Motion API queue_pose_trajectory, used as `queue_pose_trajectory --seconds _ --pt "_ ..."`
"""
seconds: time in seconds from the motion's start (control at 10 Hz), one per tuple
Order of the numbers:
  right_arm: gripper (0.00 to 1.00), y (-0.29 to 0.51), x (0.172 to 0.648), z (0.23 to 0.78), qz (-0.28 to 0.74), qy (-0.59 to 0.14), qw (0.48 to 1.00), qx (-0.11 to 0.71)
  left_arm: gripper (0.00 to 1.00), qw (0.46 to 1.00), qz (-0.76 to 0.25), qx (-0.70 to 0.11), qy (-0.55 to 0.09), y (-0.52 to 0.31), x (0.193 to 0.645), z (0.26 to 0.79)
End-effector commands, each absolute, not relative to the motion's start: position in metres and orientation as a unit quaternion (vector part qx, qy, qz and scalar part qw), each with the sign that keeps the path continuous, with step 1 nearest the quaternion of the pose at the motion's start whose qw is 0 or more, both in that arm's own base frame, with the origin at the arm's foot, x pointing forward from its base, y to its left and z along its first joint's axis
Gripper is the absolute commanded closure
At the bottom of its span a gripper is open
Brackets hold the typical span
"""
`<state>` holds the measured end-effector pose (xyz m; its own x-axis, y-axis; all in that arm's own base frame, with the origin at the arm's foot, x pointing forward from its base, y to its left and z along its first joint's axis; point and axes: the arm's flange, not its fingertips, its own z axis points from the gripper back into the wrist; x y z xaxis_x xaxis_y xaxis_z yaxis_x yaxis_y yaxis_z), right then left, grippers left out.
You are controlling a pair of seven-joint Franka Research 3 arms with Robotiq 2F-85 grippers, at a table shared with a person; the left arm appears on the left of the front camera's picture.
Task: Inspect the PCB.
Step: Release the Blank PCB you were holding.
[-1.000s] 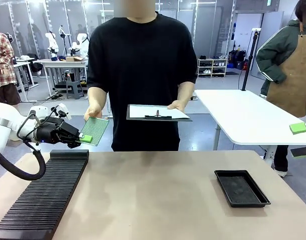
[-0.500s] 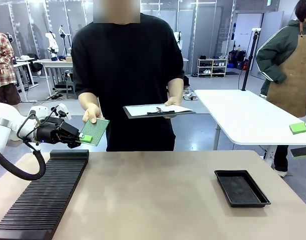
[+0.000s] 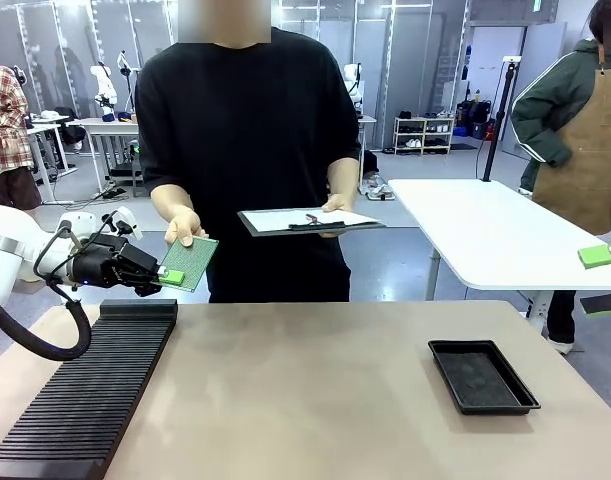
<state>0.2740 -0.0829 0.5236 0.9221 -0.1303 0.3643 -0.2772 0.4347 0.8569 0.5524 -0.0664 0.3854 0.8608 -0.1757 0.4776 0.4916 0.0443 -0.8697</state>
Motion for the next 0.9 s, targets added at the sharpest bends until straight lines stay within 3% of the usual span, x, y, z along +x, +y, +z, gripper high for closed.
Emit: queue_pose_trajectory --seconds 0.0,0.1,0.2,0.3,0.4,0.6,0.7,0.8 --pt "0.0 -0.0835 0.2753 0.5235 0.052 -0.199 0.82 0.534 0.65 0.716 -0.232 -0.649 -0.109 -0.0675 0.5517 0.3859" --pt "0.0 -0.0835 0.2753 0.5235 0.052 -0.199 0.82 0.534 0.66 0.714 -0.241 -0.648 -0.108 -0.0692 0.5516 0.3869" --pt "0.0 -0.0835 0.2753 0.5235 0.052 -0.199 0.82 0.534 0.33 0.714 -0.24 -0.648 -0.112 -0.0694 0.5524 0.3879" --pt "0.0 -0.0835 0.2753 0.5235 0.052 -0.199 0.82 0.534 0.34 0.714 -0.239 -0.649 -0.11 -0.0695 0.5531 0.389" --pt "0.0 -0.0835 0.2753 0.5235 0.052 -0.199 0.82 0.534 0.01 0.715 -0.24 -0.648 -0.108 -0.0694 0.5528 0.3893" --pt "0.0 -0.0835 0.2753 0.5235 0.052 -0.199 0.82 0.534 0.0 0.714 -0.241 -0.649 -0.107 -0.0685 0.5536 0.3904" --pt "0.0 -0.0835 0.2753 0.5235 0.052 -0.199 0.82 0.534 0.2 0.714 -0.241 -0.649 -0.107 -0.0682 0.5532 0.3907" --pt "0.0 -0.0835 0.2753 0.5235 0.052 -0.199 0.82 0.534 0.0 0.713 -0.241 -0.649 -0.107 -0.0672 0.553 0.3903"
